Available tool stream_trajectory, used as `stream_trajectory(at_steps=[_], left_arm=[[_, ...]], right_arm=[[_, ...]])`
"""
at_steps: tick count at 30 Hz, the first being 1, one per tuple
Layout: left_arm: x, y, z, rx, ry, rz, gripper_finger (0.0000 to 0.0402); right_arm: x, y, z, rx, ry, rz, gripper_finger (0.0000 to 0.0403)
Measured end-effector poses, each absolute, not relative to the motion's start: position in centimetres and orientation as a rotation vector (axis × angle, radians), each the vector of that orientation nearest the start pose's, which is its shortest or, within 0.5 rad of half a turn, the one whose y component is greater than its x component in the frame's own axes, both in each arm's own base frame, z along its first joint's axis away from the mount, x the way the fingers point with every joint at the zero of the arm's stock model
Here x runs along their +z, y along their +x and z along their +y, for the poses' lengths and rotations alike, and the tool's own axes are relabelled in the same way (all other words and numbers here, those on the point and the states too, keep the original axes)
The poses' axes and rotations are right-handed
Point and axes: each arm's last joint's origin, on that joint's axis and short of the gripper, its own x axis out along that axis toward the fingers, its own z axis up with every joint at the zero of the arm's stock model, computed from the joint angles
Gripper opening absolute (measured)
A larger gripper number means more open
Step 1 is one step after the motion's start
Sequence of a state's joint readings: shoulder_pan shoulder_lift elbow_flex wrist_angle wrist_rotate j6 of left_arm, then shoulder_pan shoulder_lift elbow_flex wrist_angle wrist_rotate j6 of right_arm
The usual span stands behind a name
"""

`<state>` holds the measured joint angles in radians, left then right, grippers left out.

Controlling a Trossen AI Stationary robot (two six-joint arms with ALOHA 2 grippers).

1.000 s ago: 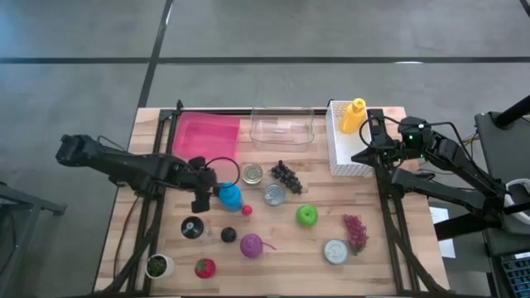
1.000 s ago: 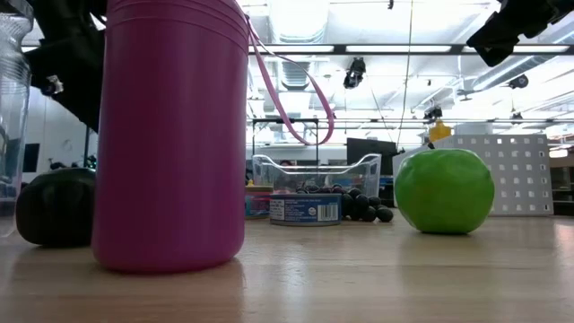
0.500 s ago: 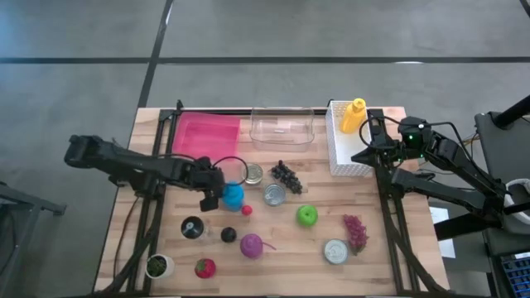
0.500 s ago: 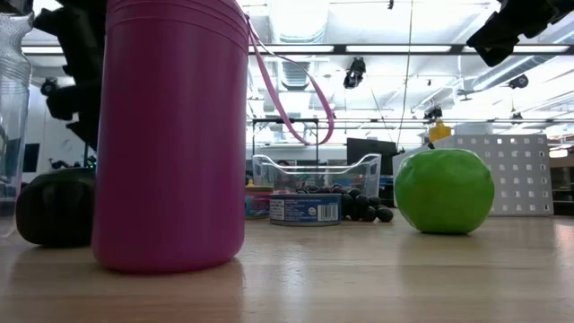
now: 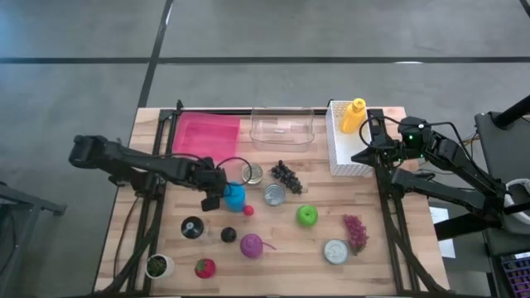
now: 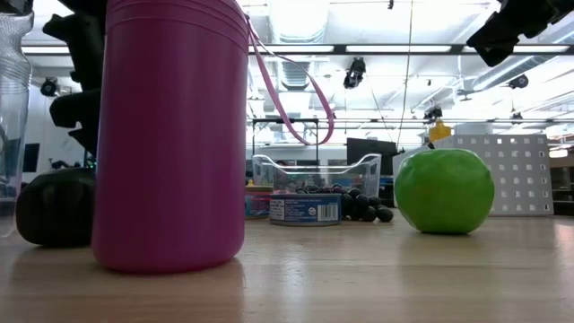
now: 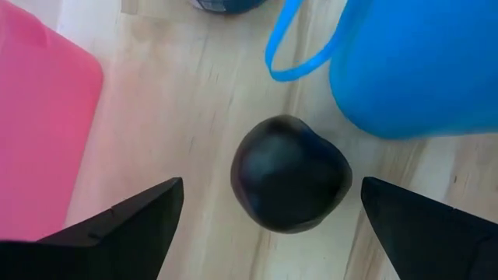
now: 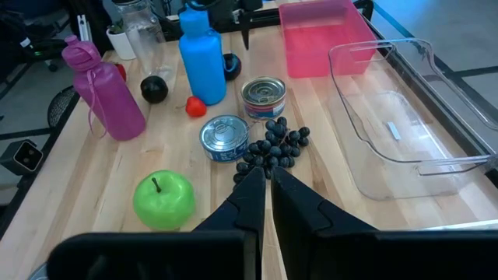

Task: Pick & Place Food Item
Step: Put the top plum into the pink bin

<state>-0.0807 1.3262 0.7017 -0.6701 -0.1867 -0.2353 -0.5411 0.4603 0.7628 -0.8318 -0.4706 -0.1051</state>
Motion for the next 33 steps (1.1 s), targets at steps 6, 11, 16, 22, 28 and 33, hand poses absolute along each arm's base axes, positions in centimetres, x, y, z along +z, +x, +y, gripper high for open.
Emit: stream_trajectory(at_steps=[6,11,16,22,28,33], left_arm=[[16.4,22.0,-1.2,0.242,-0.022,1.291,0.0399],[15.5,22.5,-1.4,0.207,-0.046,1.312,0.0394],[14.8,22.7,-1.5,0.181,-0.065,1.353,0.0393],[14.6,22.7,-1.6,0.165,-0.077,1.366,0.0389],[14.6,22.7,-1.6,0.147,-0.086,1.371,0.0354],[14.6,22.7,-1.6,0.147,-0.086,1.37,0.0317]], right_arm=[[30.4,7.6,-3.0,-0.044,0.153,0.465,0.0022],[30.4,7.6,-3.0,-0.044,0.154,0.466,0.0022],[30.4,7.6,-3.0,-0.044,0.153,0.465,0.0022],[30.4,7.6,-3.0,-0.045,0.154,0.465,0.0022],[30.4,7.6,-3.0,-0.044,0.153,0.465,0.0022],[30.4,7.6,-3.0,-0.045,0.153,0.465,0.0022]])
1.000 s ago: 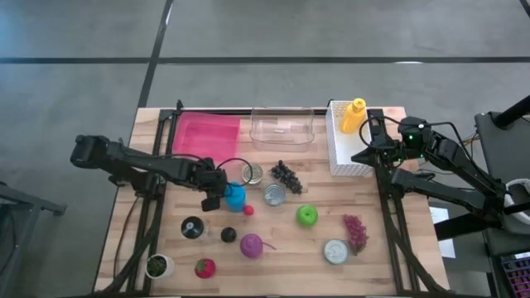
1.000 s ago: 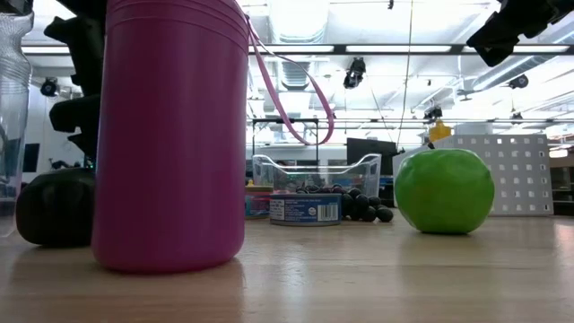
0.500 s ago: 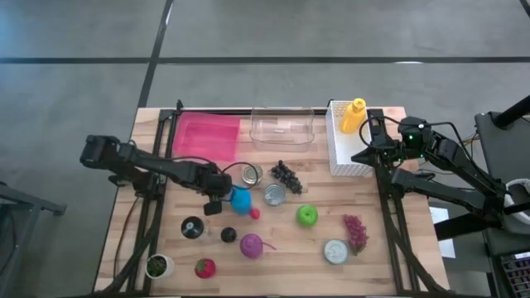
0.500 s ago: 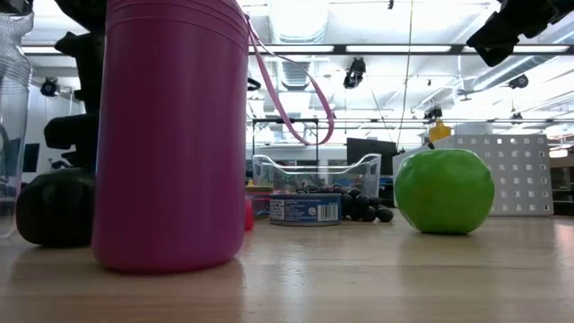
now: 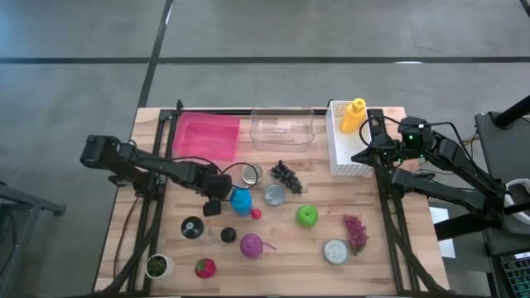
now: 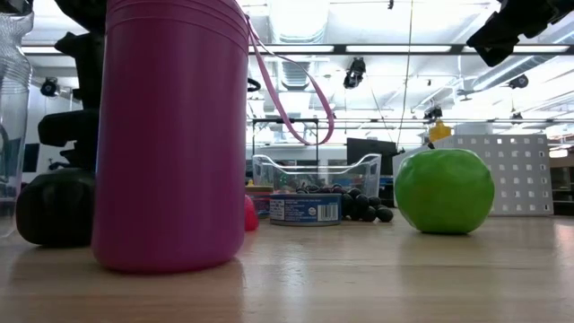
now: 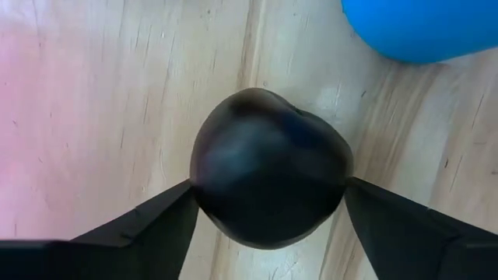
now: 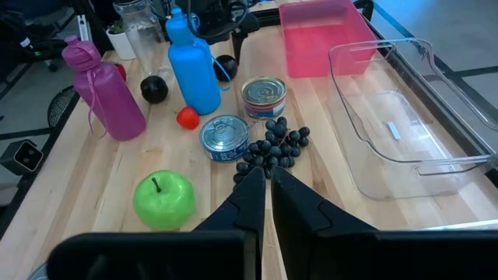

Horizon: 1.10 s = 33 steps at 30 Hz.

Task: Pick & Place Food Item
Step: Put the top plum into the pink bin

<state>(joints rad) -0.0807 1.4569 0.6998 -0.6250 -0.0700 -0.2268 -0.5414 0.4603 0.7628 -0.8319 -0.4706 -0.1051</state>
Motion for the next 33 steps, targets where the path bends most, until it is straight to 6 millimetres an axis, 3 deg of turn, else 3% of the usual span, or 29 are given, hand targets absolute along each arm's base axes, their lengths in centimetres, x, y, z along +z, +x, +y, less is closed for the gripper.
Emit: stream_trajectory(at_steps=[12,23,33], left_arm=[[14.6,22.8,-1.6,0.154,-0.083,1.361,0.0259],[14.7,22.7,-1.6,0.155,-0.084,1.358,0.0256],[16.8,21.6,-1.4,0.212,-0.132,1.297,0.0257]], right_arm=[[30.4,7.6,-3.0,-0.044,0.153,0.465,0.0022],[30.4,7.6,-3.0,-0.045,0.153,0.465,0.0022],[30.4,7.6,-3.0,-0.044,0.153,0.465,0.0022]])
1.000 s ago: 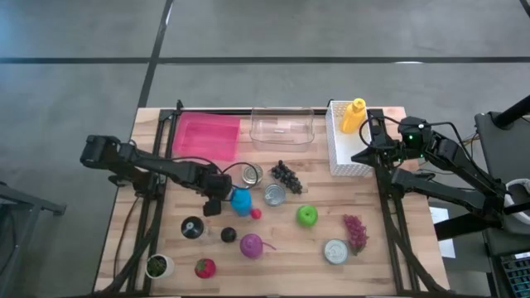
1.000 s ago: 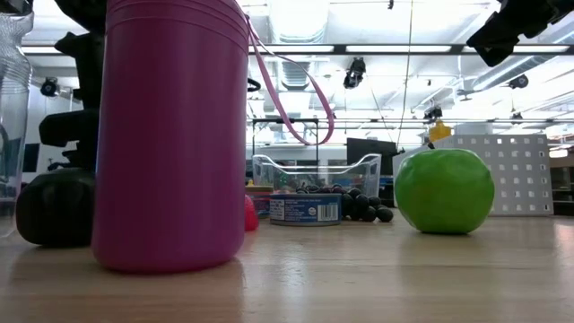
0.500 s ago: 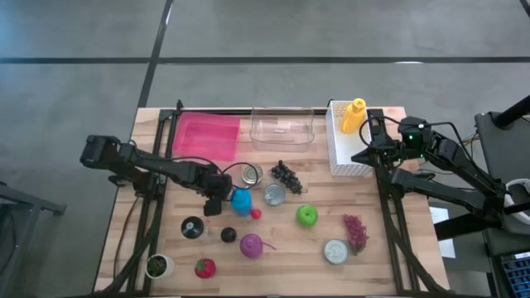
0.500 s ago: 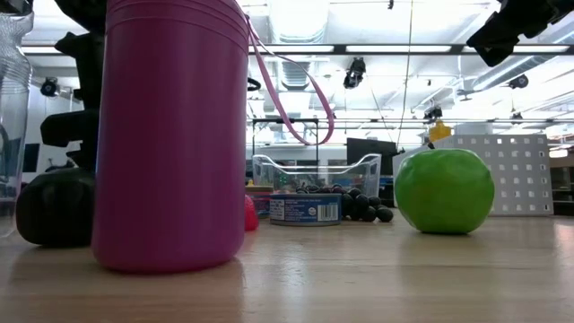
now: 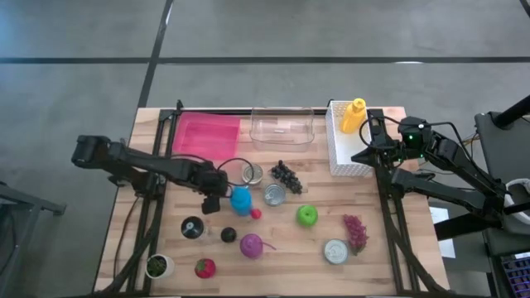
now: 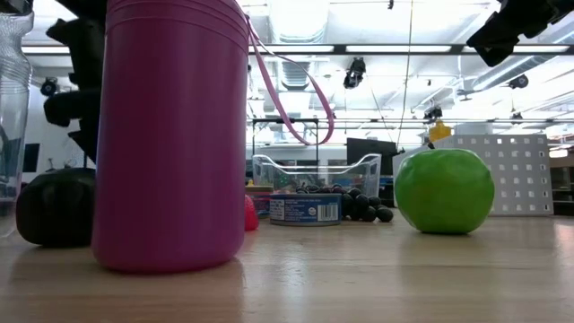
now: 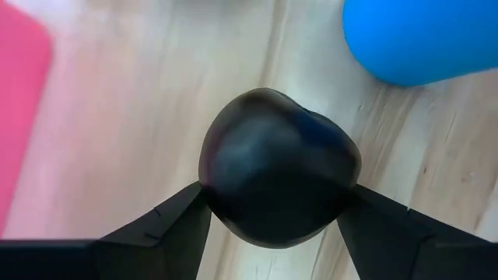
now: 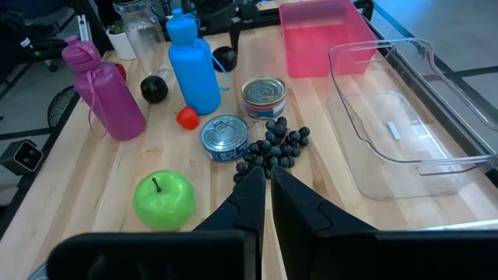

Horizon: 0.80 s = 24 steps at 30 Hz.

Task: Pick & Place Food Item
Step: Put the top plum into the pink bin

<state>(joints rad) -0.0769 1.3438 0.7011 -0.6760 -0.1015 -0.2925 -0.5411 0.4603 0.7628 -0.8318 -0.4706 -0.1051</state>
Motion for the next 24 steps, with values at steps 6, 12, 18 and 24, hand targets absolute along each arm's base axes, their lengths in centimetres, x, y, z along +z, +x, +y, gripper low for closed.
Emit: stream_trajectory(at_steps=[6,12,18,24], left_arm=[[18.9,20.1,-1.1,0.305,-0.172,1.236,0.0256],[20.7,18.3,-0.5,0.474,-0.278,1.136,0.026],[21.9,17.3,1.2,0.697,-0.377,0.999,0.0256],[22.0,16.9,4.3,0.903,-0.521,0.94,0.0262]], right_arm=[[30.4,7.6,-3.0,-0.044,0.153,0.465,0.0022],[30.4,7.6,-3.0,-0.045,0.153,0.465,0.0022],[30.4,7.6,-3.0,-0.044,0.153,0.465,0.0022],[30.4,7.6,-3.0,-0.044,0.153,0.465,0.0022]])
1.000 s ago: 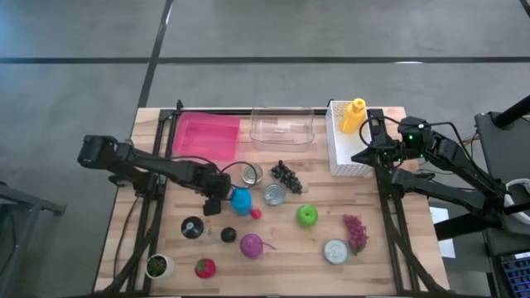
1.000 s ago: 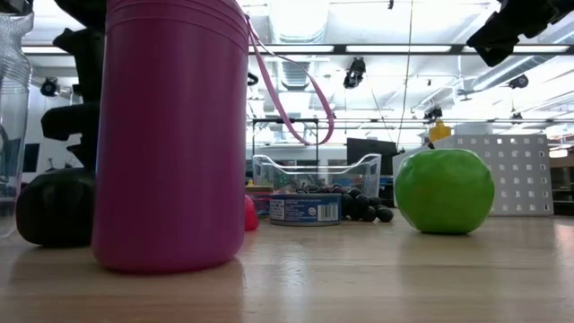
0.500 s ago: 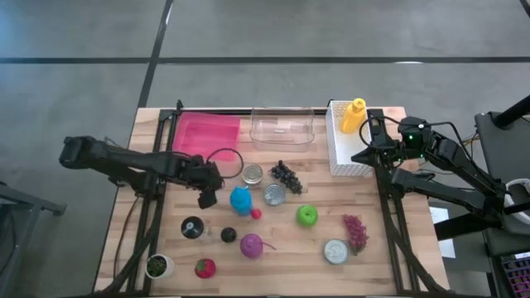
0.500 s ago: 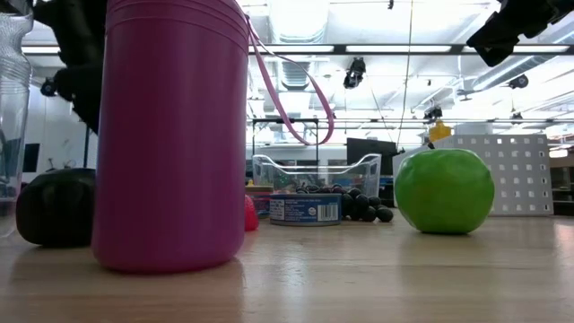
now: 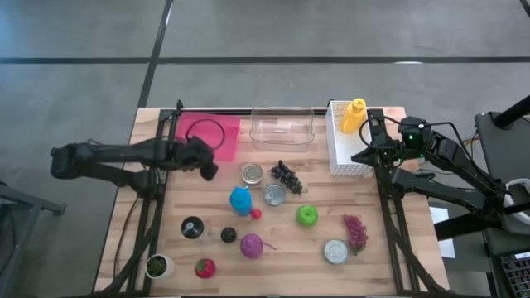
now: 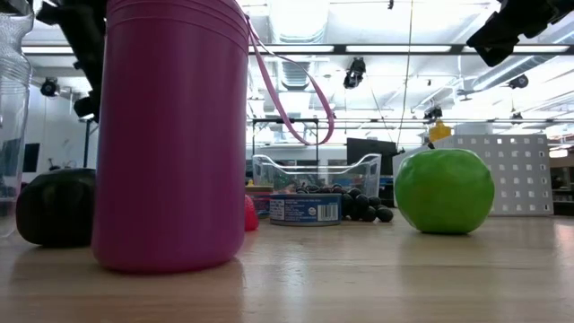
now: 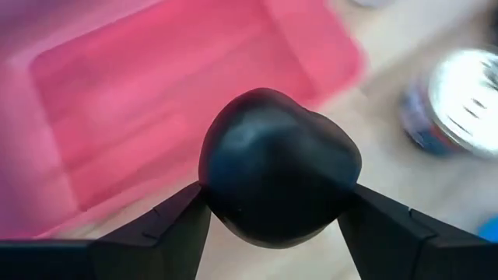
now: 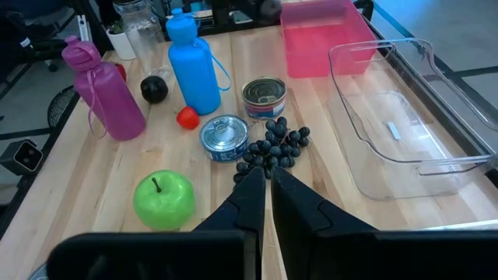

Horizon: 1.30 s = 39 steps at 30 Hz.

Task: Pick & Place Food Item
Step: Put the top plum into the pink bin, then adjust the green apple on the table

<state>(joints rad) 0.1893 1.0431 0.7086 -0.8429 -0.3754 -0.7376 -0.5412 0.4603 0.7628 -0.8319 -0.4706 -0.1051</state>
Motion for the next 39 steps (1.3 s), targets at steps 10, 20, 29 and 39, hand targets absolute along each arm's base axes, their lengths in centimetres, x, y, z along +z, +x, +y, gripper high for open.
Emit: stream_trajectory(at_steps=[10,20,29,39], left_arm=[[21.8,15.1,9.2,1.201,-0.708,0.859,0.0264],[20.9,14.3,11.3,1.316,-0.77,0.892,0.0283],[19.6,14.3,11.9,1.366,-0.785,0.949,0.0312],[21.0,13.8,11.0,1.284,-0.712,0.916,0.0331]], right_arm=[[30.4,7.6,-3.0,-0.045,0.154,0.466,0.0022],[30.4,7.5,-3.0,-0.045,0.154,0.466,0.0022],[30.4,7.6,-3.0,-0.044,0.154,0.466,0.0022],[30.4,7.6,-3.0,-0.045,0.153,0.465,0.0022]])
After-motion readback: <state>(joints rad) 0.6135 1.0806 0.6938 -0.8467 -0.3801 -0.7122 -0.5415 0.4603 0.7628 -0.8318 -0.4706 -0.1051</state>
